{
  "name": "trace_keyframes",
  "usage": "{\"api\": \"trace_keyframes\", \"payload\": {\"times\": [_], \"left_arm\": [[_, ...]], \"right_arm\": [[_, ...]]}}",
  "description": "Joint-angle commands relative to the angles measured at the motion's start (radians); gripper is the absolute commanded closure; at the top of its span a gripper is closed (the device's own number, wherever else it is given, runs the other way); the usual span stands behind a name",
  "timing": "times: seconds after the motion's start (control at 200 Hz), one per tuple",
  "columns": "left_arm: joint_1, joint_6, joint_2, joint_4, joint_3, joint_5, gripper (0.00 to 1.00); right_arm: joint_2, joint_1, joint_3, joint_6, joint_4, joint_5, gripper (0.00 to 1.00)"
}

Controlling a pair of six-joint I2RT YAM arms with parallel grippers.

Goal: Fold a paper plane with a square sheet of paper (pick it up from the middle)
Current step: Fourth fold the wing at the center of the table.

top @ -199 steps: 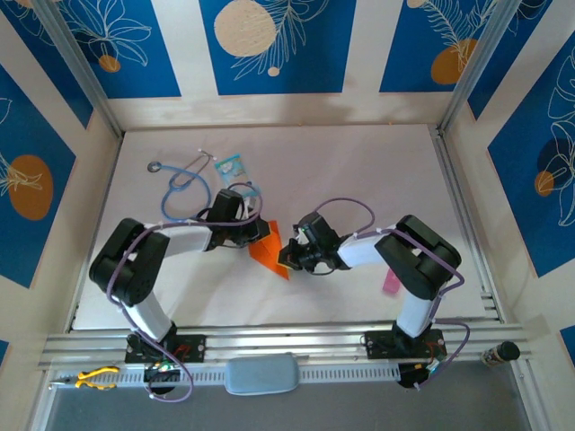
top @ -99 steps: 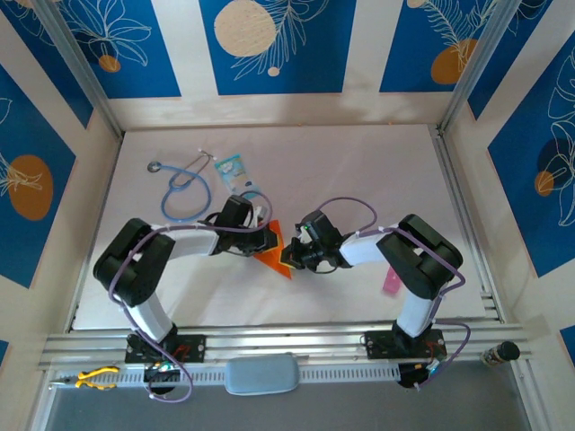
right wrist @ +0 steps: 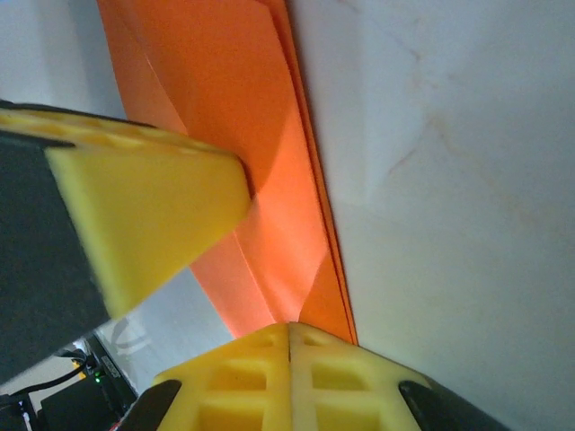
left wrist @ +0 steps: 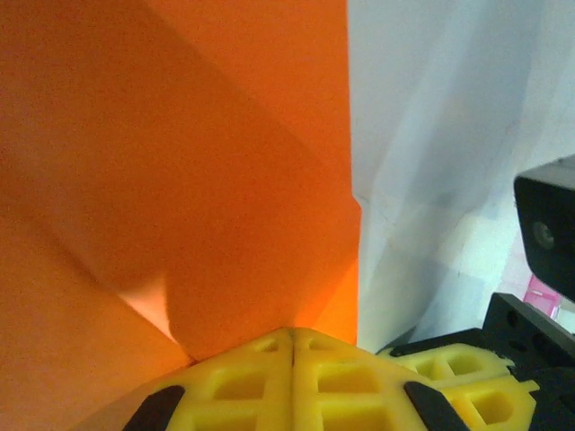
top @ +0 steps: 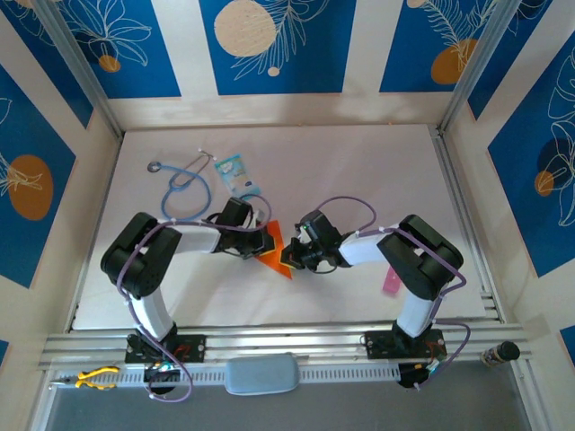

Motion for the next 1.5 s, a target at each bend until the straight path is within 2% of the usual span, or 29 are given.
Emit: {"api": "trace_keyframes", "payload": {"times": [0.0, 0.375, 0.78, 1.286, 1.496], "left_arm": [[0.049, 0.04, 0.041, -0.053, 0.032, -0.058, 1.0], [0.144, 0.079, 0.089, -0.086, 0.118, -0.058, 1.0], [0.207, 0.121, 0.125, -0.15, 0.189, -0.097, 1.0], [0.242, 0.173, 0.116, -0.212, 0.245, -0.127, 1.0], [0.243, 0.171, 0.102, -0.222, 0.282, -0.096, 1.0]], "right_arm": [[0.035, 0.012, -0.023, -0.028, -0.181, 0.057, 0.99], [0.035, 0.012, -0.024, -0.04, -0.199, 0.058, 0.99], [0.028, 0.01, -0.029, -0.046, -0.204, 0.054, 0.99], [0.024, 0.002, -0.043, -0.043, -0.18, 0.042, 0.99], [0.023, -0.001, -0.045, -0.042, -0.176, 0.035, 0.99]]}}
